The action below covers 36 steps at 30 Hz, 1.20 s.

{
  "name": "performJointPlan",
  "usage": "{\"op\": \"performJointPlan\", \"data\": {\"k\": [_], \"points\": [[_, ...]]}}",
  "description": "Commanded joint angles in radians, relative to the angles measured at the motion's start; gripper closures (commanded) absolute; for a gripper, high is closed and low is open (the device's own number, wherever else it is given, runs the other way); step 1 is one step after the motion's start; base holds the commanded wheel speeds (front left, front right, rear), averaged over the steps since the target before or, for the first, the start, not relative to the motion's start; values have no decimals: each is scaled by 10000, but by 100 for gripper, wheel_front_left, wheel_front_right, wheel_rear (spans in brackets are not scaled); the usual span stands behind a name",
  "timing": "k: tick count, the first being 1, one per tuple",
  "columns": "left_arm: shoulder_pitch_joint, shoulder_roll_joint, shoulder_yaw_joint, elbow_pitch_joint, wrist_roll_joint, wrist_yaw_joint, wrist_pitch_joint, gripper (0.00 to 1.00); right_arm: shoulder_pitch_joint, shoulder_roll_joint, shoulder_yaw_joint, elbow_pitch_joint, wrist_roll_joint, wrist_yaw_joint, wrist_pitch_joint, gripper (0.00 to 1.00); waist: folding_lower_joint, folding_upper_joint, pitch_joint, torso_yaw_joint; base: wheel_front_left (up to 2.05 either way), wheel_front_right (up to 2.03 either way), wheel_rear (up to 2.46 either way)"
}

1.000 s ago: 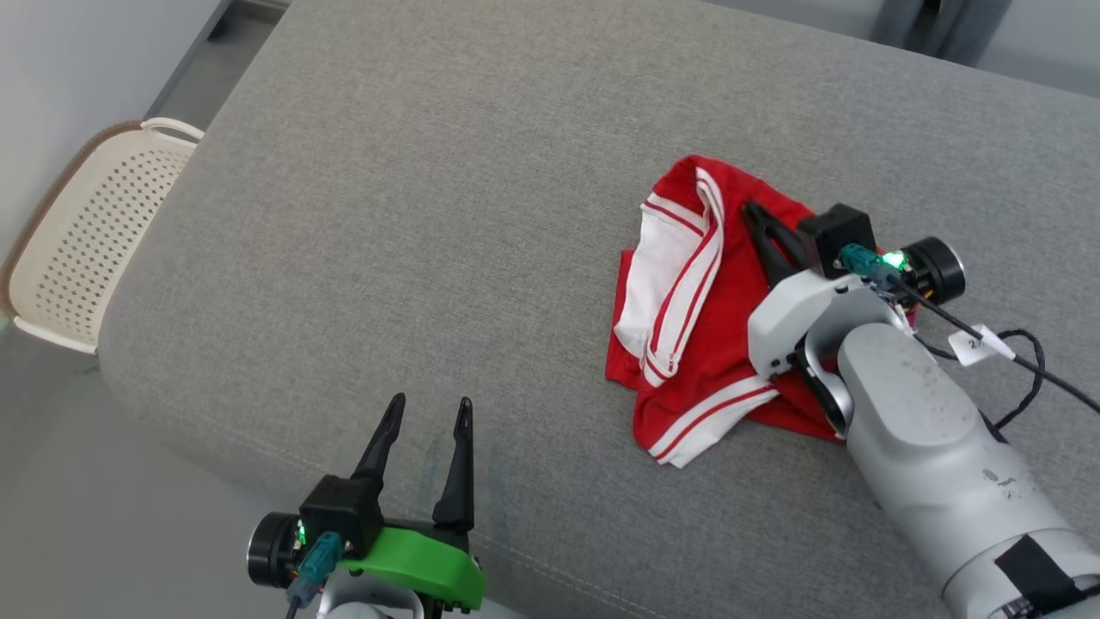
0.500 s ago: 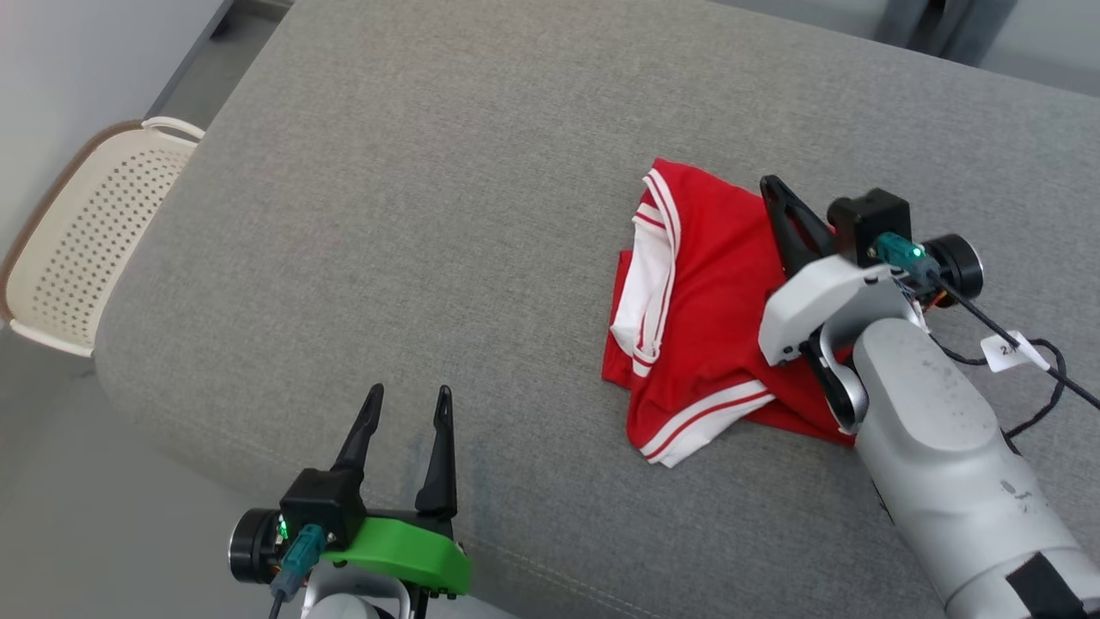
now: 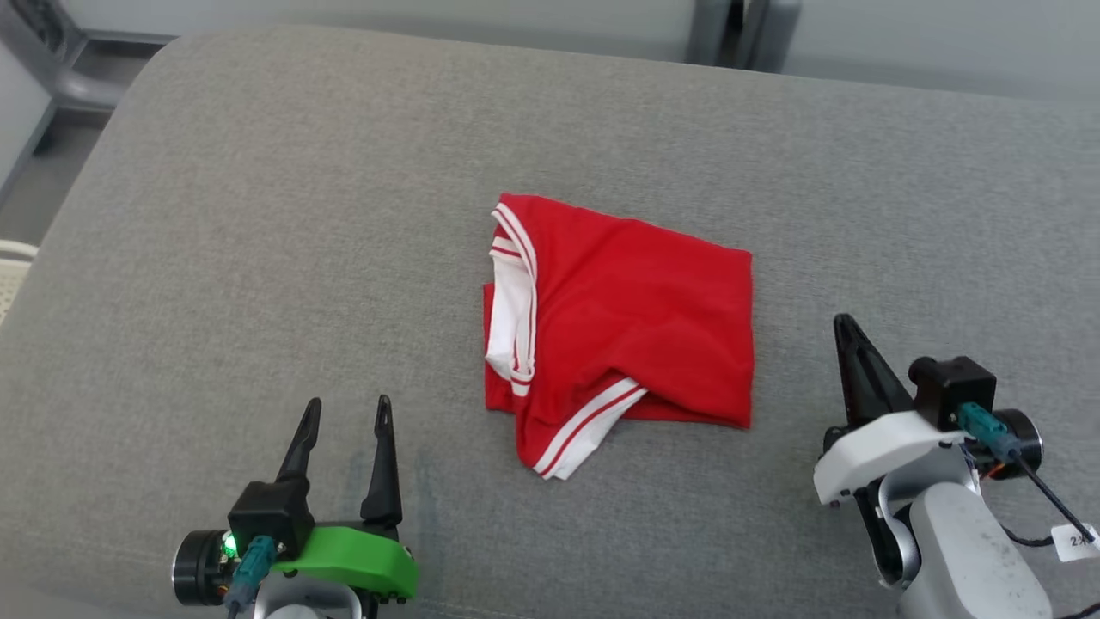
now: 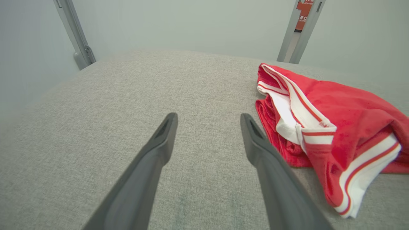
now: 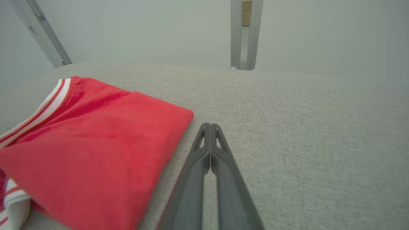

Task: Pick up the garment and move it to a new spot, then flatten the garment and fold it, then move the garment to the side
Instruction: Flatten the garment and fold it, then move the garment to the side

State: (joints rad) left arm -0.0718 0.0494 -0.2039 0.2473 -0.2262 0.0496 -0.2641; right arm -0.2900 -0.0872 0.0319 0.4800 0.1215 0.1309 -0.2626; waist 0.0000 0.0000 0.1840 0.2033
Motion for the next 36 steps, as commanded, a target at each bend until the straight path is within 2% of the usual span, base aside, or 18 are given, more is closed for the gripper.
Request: {"op": "performJointPlan", "data": {"k": [1, 9, 15, 30, 36], "points": [[192, 32, 144, 59, 125, -50, 6, 0, 367, 60, -83, -216, -77, -6, -23, 0, 0, 0, -628, -1126, 0, 0, 0], [718, 32, 566, 119, 209, -91, 6, 0, 1868, 314, -479, -1036, -213, -6, -22, 0, 0, 0, -1113, -2045, 0, 0, 0], [929, 32, 697, 183, 250, -166, 6, 0, 2445, 356, -466, -1267, -82, -6, -24, 0, 0, 0, -1248, -2191, 0, 0, 0], [659, 30, 412, 182, 381, -252, 6, 0, 1556, 353, 75, -911, 494, -6, -24, 0, 0, 0, -875, -1221, 0, 0, 0], [165, 29, -107, 152, 266, -267, 7, 0, 430, 345, 553, 32, 968, -6, -24, 0, 0, 0, -290, -331, 0, 0, 0]]}}
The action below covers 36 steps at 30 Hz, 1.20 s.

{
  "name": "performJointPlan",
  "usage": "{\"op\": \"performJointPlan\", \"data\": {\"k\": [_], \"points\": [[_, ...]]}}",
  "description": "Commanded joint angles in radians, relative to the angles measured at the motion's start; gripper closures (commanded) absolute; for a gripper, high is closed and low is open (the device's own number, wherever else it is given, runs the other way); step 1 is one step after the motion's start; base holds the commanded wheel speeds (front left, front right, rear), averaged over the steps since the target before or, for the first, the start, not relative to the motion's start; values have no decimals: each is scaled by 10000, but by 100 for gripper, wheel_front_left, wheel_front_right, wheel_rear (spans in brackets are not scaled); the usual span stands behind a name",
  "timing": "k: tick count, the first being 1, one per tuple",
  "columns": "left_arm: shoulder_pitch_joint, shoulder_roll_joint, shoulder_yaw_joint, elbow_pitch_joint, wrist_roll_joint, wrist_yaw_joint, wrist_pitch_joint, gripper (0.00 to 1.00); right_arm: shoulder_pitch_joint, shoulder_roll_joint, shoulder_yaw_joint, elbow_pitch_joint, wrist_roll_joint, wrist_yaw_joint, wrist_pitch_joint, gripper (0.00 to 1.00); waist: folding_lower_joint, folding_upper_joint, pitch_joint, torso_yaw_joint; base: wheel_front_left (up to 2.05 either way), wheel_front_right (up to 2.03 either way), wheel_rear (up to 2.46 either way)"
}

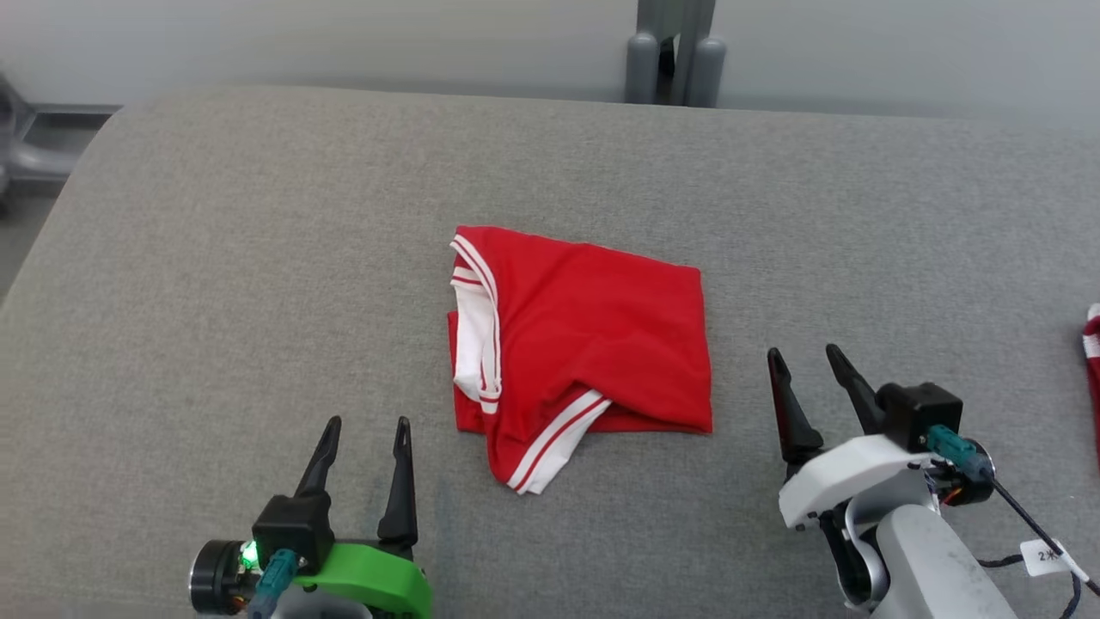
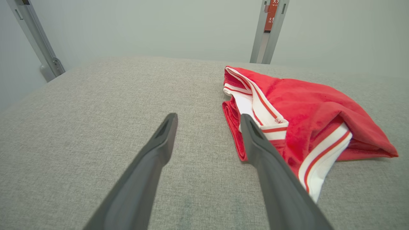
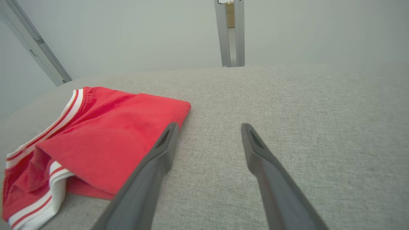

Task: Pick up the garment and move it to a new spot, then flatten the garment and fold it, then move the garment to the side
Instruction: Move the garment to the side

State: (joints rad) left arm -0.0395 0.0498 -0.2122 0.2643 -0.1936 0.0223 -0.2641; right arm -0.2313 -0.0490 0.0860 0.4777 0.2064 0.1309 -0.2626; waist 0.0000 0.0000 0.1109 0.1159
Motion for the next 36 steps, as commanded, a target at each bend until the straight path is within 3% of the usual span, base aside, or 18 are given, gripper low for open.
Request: {"op": "performJointPlan", "data": {"k": [1, 8, 15, 16, 17, 18, 23, 27, 36], "points": [[-234, 23, -143, -19, -60, -23, 7, 0, -350, -40, -1, 234, 115, -6, -23, 0, 0, 0, 538, 716, 0, 0, 0], [-403, 23, -541, 7, -216, 98, 7, 0, -1641, -35, -232, 2213, 1091, -3, -23, 0, 0, 0, 1048, 1807, 0, 0, 0], [-359, 16, -294, -117, -278, 175, 7, 0, -2039, -47, 630, 3203, 2729, -3, 5, 0, 0, 0, 1378, 2117, 0, 0, 0], [-403, 19, -271, -136, -286, 185, 7, 0, -2088, -5, 821, 3339, 2818, 0, 12, 16, 0, 0, 1424, 2105, 0, 0, 0], [-469, 20, -258, -154, -287, 199, 7, 0, -2146, 15, 957, 3387, 2847, 0, 14, 65, 0, 0, 1461, 2081, 0, 0, 0], [-533, 20, -259, -176, -286, 199, 7, 0, -2211, 32, 944, 3332, 2764, 0, 14, 100, 0, 0, 1479, 2027, 0, 0, 0], [-520, 25, -223, -172, -152, 193, 7, 0, -2159, -25, 675, 2545, 2324, -3, -1, 100, 0, 0, 1337, 1454, 0, 0, 0], [-430, 25, 9, -111, -3, 57, 7, 0, -2000, -57, 507, 1917, 1876, -8, -12, 100, 0, 0, 1082, 593, 0, 0, 0], [-668, 28, 24, -46, 212, -222, 7, 0, -1476, -34, 618, 738, 941, -11, -14, 100, 0, 0, 771, -2437, 0, 0, 0]]}}
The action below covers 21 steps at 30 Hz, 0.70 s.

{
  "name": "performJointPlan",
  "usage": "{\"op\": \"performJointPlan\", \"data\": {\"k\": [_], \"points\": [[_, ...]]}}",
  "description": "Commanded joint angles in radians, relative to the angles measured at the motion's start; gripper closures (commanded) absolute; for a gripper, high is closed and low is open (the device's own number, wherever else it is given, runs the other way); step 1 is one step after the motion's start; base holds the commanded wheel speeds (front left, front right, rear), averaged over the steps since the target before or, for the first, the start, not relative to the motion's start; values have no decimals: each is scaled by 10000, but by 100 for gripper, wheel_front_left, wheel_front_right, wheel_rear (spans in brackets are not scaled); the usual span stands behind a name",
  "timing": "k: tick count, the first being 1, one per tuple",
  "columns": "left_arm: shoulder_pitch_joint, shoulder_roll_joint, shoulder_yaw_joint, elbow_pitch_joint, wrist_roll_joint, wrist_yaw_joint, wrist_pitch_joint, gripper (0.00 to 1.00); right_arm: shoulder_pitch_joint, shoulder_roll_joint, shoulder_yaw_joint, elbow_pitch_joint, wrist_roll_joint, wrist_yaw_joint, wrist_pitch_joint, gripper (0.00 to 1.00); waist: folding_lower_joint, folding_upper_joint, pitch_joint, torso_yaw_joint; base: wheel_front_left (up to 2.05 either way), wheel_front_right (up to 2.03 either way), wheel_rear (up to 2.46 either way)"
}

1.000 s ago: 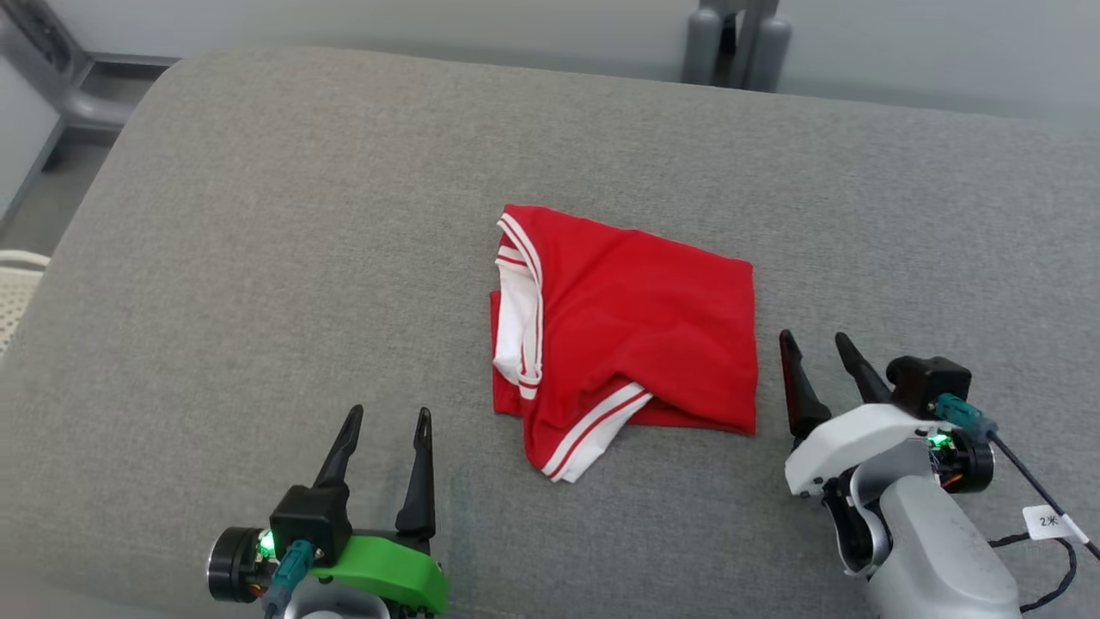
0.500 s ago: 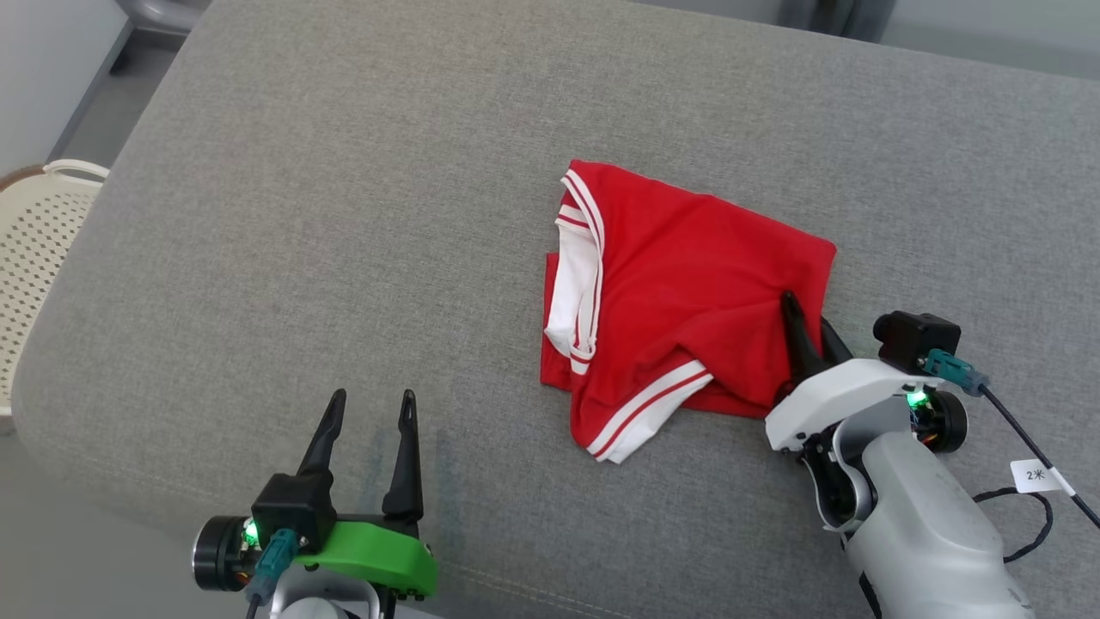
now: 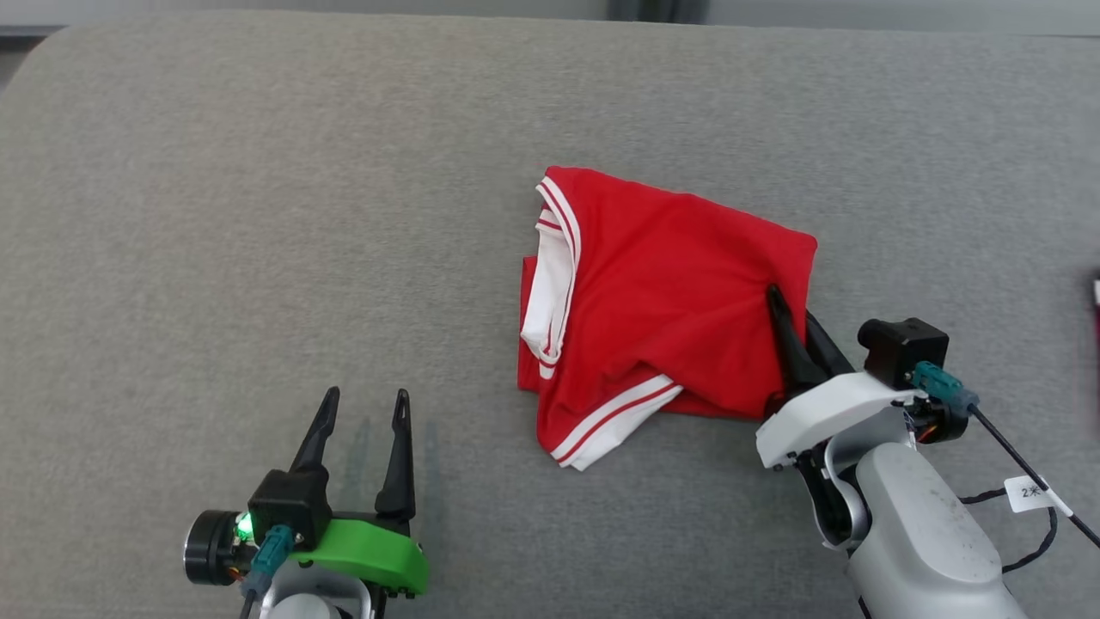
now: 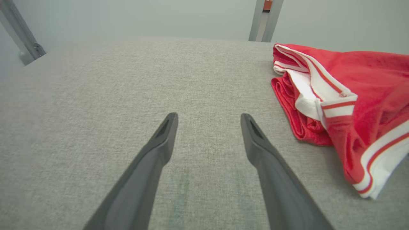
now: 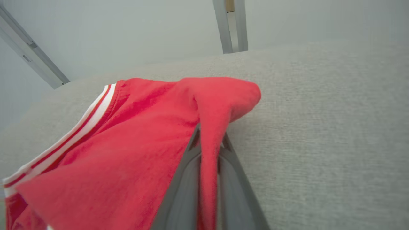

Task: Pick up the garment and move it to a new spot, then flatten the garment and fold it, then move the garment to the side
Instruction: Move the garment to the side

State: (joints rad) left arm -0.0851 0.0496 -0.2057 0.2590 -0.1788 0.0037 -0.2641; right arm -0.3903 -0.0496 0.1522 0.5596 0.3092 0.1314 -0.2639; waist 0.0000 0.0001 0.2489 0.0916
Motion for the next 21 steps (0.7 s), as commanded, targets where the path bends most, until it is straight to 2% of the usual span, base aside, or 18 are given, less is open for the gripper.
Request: {"op": "performJointPlan", "data": {"k": [1, 7, 11, 17, 21], "points": [[-268, 28, -27, 23, 94, -67, 7, 0, 160, -21, 61, -181, -111, -17, 0, 100, 0, -1, -604, -2607, 0, 0, 0], [-528, 36, 102, 40, 363, -292, 7, 0, 460, -14, 288, -481, 356, -17, 0, 100, 0, -1, -534, -4561, 0, 0, 0], [-641, 38, 242, 153, 558, -468, 5, 0, 638, -13, 429, -541, 419, -17, 1, 100, 0, -1, -438, -5501, 0, 0, 0], [-646, 41, 241, 195, 696, -663, 7, 0, 443, -16, 735, -489, -177, -17, 1, 100, 0, -1, -239, -6297, 0, 0, 0], [-539, 44, 108, 216, 824, -746, 7, 0, -302, -592, 880, -143, -966, -17, 0, 100, 0, -1, -110, -6287, 0, 0, 0]]}}
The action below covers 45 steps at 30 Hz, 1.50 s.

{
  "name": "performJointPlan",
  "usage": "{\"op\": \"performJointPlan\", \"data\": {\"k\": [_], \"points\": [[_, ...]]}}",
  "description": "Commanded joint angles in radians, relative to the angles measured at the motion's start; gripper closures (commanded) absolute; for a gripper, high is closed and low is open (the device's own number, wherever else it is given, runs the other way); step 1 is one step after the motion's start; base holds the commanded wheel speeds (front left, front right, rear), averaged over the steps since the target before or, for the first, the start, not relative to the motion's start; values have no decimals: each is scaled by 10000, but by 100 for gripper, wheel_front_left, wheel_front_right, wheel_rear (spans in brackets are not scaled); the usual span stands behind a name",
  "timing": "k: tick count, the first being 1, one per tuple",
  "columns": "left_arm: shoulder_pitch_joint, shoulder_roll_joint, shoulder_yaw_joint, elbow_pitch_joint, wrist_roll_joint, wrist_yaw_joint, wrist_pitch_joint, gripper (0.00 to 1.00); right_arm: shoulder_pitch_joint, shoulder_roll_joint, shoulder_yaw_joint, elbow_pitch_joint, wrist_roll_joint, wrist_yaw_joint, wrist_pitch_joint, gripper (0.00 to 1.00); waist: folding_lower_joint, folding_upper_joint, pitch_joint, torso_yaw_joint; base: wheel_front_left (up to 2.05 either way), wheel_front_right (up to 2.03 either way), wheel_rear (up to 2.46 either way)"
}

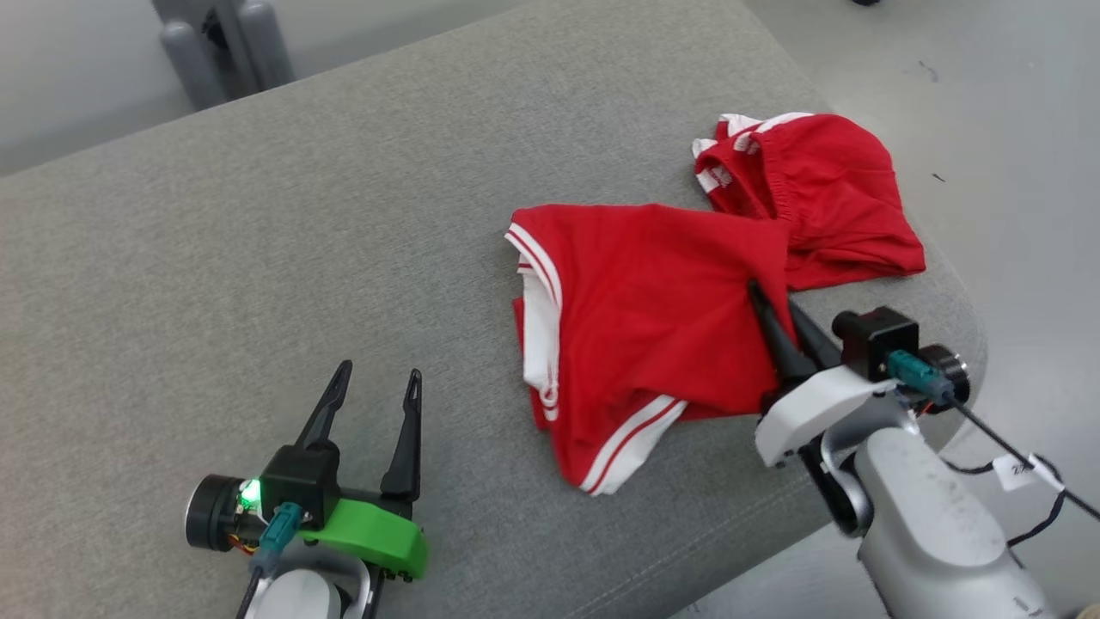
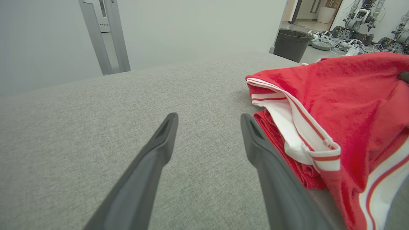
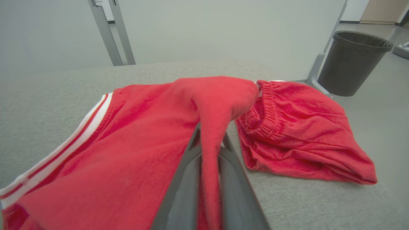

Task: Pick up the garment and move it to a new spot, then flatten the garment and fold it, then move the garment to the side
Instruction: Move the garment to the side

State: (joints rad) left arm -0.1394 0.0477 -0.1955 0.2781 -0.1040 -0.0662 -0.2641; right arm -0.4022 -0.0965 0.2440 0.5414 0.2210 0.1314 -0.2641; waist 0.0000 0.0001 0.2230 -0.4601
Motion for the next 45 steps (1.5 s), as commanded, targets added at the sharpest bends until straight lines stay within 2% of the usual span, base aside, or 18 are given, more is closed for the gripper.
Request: {"op": "performJointPlan", "data": {"k": [1, 8, 12, 16, 17, 18, 23, 26, 31, 36, 45], "points": [[0, 63, -8, 45, 119, -57, 7, 0, -375, -308, -39, 152, -232, -17, 3, 100, 0, -1, 178, -716, 0, 0, 0], [-125, 85, 151, 130, 382, -120, 7, 0, -1967, -1846, -620, 1462, -968, -17, 3, 100, 0, -1, 501, 141, 0, 0, 0], [-92, 118, 345, 118, 505, -132, 7, 0, -2616, -2277, -1021, 2176, -1536, -17, 3, 100, 0, -1, 750, 592, 0, 0, 0], [-182, 105, 490, 179, 464, -127, 7, 0, -3232, -2584, -2013, 3047, -2399, -18, 2, 100, 0, -1, 944, 1049, 0, 0, 0], [-243, 98, 493, 185, 459, -120, 7, 0, -3381, -2638, -2311, 3120, -2695, -18, 2, 59, 0, -1, 995, 1148, 0, 0, 0], [-310, 93, 501, 188, 471, -118, 7, 0, -3502, -2598, -2719, 3103, -3040, -18, 2, 0, 0, -1, 1046, 1250, 0, 0, 0], [-399, 72, 600, 142, 487, 68, 7, 0, -3396, -1860, -4831, 1836, -4474, -17, 3, 0, 0, -1, 1121, 1572, 0, 0, 0], [-436, 65, 757, 72, 387, 193, 7, 0, -3064, -1176, -5144, 890, -4649, -17, 3, 0, 0, -1, 1049, 1722, 0, 0, 0], [-383, 52, 1067, -115, 228, 374, 7, 0, -2088, -263, -4463, -551, -4040, -17, 3, 0, 0, -1, 801, 2062, 0, 0, 0], [-224, 48, 1193, -262, 70, 555, 7, 0, -1018, 189, -3717, -1511, -3079, -18, 3, 0, 0, -1, 500, 2554, 0, 0, 0], [395, 49, 1255, -280, 8, 869, 7, 0, 630, 434, -2907, -1560, -2543, -18, 3, 0, 0, -1, -460, 3504, 0, 0, 0]]}}
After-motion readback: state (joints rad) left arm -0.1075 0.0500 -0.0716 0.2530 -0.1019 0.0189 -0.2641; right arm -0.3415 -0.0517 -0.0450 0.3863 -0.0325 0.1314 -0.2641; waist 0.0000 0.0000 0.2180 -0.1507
